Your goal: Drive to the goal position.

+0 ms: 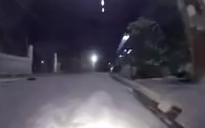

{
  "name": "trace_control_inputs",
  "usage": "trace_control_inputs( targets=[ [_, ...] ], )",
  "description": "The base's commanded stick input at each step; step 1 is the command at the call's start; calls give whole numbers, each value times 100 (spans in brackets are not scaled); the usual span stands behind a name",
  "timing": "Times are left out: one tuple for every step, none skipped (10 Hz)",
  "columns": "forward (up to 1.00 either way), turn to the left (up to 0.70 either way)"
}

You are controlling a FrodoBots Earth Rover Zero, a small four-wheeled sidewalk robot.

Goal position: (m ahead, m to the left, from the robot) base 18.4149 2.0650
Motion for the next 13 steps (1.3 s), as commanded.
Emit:
trace_control_inputs(
  targets=[
    [70, -13],
    [70, 0],
    [70, 0],
    [70, -8],
    [70, -21],
    [70, -28],
    [70, -34],
    [70, 0],
    [70, 0],
    [70, 0],
    [70, 0],
    [70, 0],
    [70, 0]
  ],
)
